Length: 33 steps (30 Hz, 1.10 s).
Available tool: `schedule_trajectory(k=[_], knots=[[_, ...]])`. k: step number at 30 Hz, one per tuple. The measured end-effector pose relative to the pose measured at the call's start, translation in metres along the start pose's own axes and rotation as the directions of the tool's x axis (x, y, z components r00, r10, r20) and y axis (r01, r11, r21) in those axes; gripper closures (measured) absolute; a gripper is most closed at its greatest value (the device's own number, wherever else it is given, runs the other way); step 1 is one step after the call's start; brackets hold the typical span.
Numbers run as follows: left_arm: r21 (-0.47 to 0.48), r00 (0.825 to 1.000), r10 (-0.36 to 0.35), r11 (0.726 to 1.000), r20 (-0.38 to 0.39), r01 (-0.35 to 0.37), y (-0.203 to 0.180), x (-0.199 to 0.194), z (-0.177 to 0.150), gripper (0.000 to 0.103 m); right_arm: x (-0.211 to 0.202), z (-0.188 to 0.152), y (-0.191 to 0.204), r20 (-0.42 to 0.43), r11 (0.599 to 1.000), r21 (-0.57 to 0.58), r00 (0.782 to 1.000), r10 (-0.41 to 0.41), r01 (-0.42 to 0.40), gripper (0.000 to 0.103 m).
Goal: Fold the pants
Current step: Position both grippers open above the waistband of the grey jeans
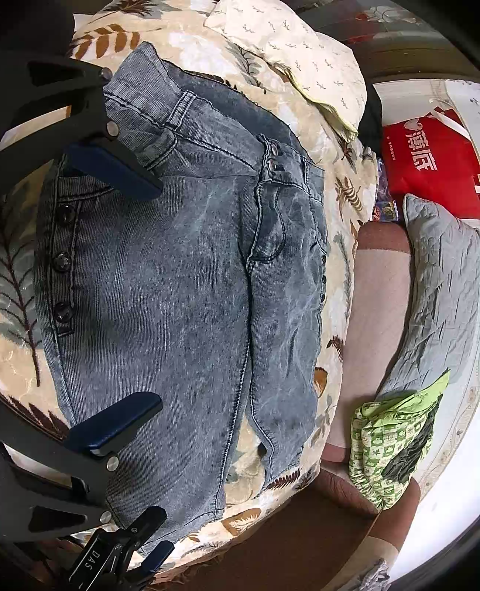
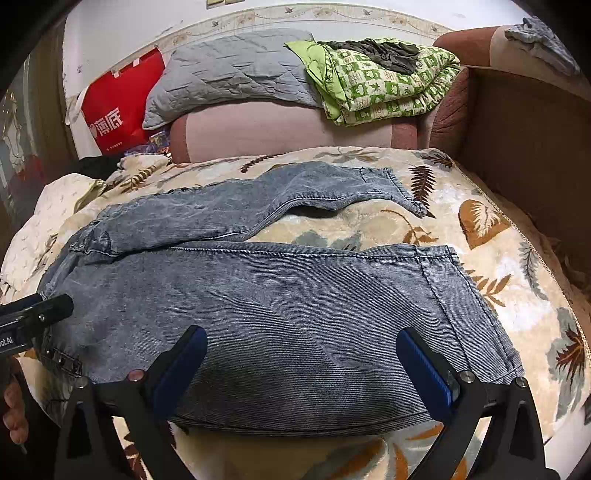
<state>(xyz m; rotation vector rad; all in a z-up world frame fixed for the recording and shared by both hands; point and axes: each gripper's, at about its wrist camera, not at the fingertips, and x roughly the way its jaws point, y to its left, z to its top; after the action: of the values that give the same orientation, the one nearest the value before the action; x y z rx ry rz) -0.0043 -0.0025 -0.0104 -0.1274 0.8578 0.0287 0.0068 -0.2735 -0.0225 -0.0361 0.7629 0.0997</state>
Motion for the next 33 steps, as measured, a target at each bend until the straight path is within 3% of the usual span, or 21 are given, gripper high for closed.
schedule_trajectory(k=[33], knots=[[0.000, 1.000, -0.006, 1.000, -0.006, 0.006, -0.0002, -0.0008, -0.0009, 0.000, 0.0004, 0.0004, 0.0026, 0.005, 1.000, -0.006, 1.000, -0.001, 0.001, 0.000]])
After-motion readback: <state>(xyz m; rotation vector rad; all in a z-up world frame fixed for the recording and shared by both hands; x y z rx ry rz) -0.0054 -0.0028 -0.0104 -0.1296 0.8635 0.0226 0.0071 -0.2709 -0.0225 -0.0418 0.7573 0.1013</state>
